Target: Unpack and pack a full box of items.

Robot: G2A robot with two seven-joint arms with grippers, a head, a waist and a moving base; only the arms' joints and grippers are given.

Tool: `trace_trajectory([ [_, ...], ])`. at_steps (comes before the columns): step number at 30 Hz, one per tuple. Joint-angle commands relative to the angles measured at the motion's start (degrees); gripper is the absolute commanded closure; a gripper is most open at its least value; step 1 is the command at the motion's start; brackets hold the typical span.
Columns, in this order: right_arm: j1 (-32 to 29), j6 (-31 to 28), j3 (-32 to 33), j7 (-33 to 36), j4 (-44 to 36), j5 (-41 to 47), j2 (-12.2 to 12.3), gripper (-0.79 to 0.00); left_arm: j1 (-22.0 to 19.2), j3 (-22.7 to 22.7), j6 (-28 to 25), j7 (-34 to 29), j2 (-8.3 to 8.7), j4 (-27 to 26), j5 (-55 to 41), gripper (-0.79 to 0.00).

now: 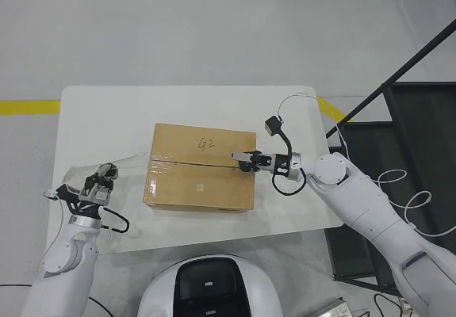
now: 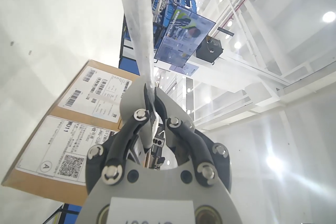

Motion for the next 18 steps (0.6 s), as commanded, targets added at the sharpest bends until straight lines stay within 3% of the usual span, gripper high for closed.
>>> trace_trajectory([
  [1, 0.0, 0.0, 0.0, 0.0, 0.0, 0.0, 0.0, -0.785, 0.5, -0.2, 0.1, 0.2, -0.02, -1.2, 0.4, 0.0],
  [10, 0.0, 0.0, 0.0, 0.0, 0.0, 0.0, 0.0, -0.785, 1.0, 0.5, -0.6, 1.2, -0.29, -7.1, 4.0, 0.0],
  [18, 0.0, 0.0, 0.0, 0.0, 0.0, 0.0, 0.0, -0.785, -0.4, 3.8, -0.3, 3.0, -0.74, -11.1, 11.1, 0.0],
])
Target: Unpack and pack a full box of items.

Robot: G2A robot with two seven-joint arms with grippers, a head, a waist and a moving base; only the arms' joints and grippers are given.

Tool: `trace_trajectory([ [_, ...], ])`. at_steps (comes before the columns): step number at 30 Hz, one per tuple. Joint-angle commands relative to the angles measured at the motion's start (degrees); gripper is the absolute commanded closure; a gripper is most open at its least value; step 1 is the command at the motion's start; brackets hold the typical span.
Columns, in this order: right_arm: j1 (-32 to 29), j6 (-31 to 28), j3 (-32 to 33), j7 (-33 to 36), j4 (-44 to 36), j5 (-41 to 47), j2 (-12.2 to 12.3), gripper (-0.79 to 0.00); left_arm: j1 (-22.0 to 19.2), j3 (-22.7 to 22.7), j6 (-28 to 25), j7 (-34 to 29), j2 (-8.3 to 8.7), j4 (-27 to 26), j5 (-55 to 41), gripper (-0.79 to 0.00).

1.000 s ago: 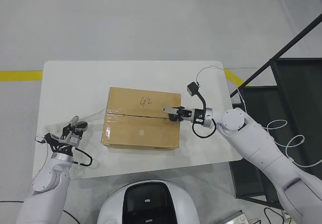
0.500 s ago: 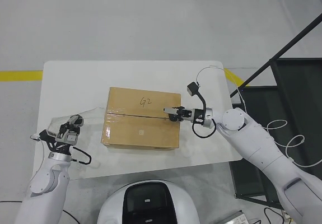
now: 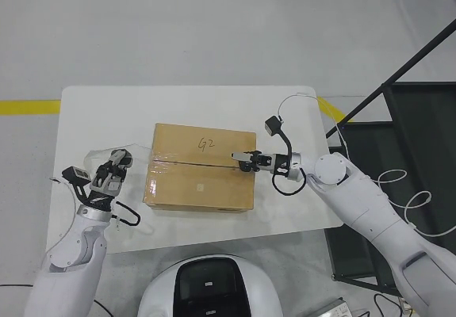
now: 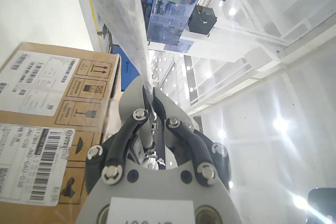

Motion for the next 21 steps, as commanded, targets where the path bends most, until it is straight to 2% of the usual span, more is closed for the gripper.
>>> trace_trajectory([
  [1, 0.0, 0.0, 0.0, 0.0, 0.0, 0.0, 0.0, -0.785, -0.7, 1.1, 0.4, 0.3, -0.16, -0.3, 1.5, 0.0],
  [11, 0.0, 0.0, 0.0, 0.0, 0.0, 0.0, 0.0, -0.785, -3.1, 6.9, 2.5, 3.2, -0.91, -1.8, 12.4, 0.0],
  [18, -0.5, -0.2, 0.3, -0.6, -0.6, 0.5, 0.0, -0.785, -2.6, 7.9, 2.9, 5.7, -1.06, -2.9, 18.5, 0.0],
  [21, -1.9, -2.8, 2.1, 1.0, -1.1, 3.5, 0.2, -0.785, -2.2, 8.0, 3.3, 6.3, -1.05, -3.6, 20.8, 0.0],
])
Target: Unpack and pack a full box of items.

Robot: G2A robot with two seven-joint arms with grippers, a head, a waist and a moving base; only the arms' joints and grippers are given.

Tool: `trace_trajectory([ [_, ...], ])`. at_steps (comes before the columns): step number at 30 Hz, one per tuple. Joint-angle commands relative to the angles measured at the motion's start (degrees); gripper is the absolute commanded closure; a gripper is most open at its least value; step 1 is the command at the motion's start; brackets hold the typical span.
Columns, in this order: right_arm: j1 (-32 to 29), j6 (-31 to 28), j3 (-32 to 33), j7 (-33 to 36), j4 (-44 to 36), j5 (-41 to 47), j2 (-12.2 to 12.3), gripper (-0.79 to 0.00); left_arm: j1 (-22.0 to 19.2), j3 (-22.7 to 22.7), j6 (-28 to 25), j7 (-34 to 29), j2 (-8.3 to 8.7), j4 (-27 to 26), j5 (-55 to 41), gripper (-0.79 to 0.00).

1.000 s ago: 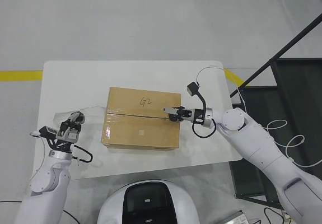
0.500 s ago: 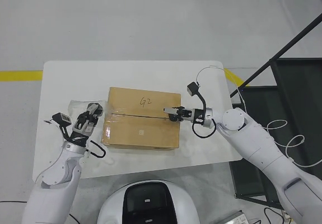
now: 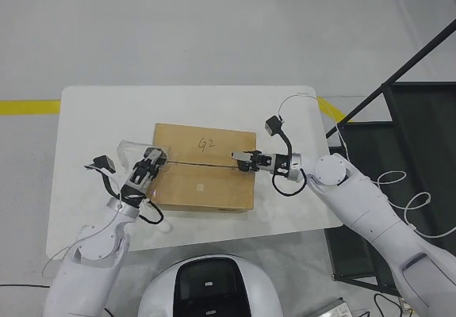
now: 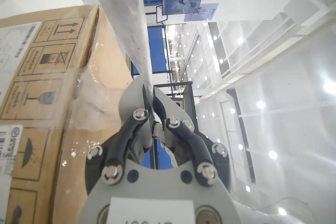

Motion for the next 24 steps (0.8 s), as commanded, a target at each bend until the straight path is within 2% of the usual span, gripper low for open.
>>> trace_trajectory([
  [1, -0.9, -1.8, 1.4, 2.0, -0.1, 2.3, 0.3, -0.785, 0.3, 0.1, 0.4, 0.4, 0.01, -0.6, 1.9, 0.0],
  [11, -5.4, -5.9, 7.2, 13.3, -0.7, 11.3, 1.6, -0.785, -0.2, 2.9, 2.8, 3.7, -0.3, -1.4, 13.0, 0.0],
  [24, -11.6, -10.2, 13.7, 18.1, 1.4, 17.6, 2.5, -0.785, -3.4, 7.5, 6.2, 7.6, -1.3, 1.4, 22.5, 0.0],
])
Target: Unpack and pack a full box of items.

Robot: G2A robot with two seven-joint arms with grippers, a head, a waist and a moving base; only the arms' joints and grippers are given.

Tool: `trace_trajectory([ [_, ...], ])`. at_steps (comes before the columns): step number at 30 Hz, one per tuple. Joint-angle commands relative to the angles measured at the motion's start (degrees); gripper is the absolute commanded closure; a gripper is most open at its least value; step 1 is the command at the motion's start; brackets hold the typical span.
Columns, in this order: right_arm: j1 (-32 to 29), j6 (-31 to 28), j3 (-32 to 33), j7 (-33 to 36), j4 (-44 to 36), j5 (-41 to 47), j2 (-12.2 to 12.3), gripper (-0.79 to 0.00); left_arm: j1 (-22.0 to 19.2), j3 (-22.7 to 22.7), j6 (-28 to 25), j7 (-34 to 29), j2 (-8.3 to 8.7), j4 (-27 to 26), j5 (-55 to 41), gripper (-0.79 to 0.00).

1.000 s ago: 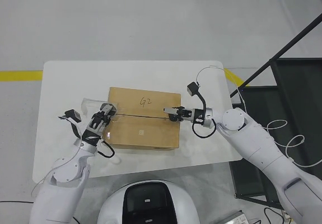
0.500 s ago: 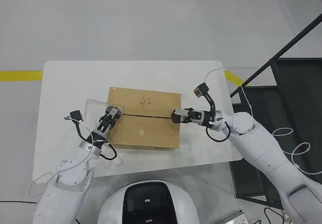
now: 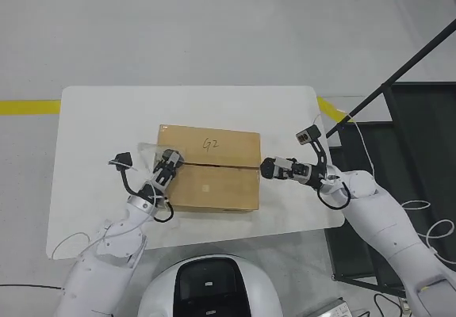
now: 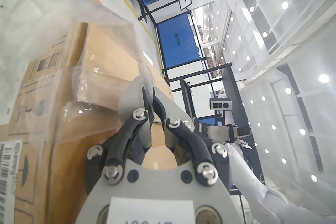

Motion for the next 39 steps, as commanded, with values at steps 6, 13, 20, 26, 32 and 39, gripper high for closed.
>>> trace_trajectory([
  [6, -0.6, -0.5, 0.6, 1.9, 1.2, 1.4, -0.4, -0.785, -0.9, 1.5, 1.5, 0.0, -0.2, 1.2, 5.8, 0.0],
  [13, -0.9, -0.5, 1.6, 2.6, 1.1, 1.8, -0.7, -0.785, -0.1, 1.4, 0.1, -0.6, -0.05, 0.3, 9.3, 0.0],
  [20, -1.1, -0.1, 2.1, 3.0, 1.2, 1.5, -1.0, -0.785, 1.6, -0.3, -2.5, -1.5, 0.17, -2.0, 7.3, 0.0],
  [26, -1.2, 0.0, 2.6, 3.0, 1.8, 1.2, -1.4, -0.785, 3.2, -2.7, -5.1, -4.0, 0.49, -4.4, 2.4, 0.0],
  [32, -1.2, 0.5, 3.1, 2.7, 2.1, 0.4, -1.7, -0.785, 4.2, -4.7, -5.8, -8.7, 1.08, -6.4, 2.6, 0.0],
  [39, -0.9, 1.3, 3.2, 2.5, 2.8, -0.4, -2.1, -0.785, 3.4, -4.1, -3.0, -10.9, 1.23, -5.2, 7.4, 0.0],
])
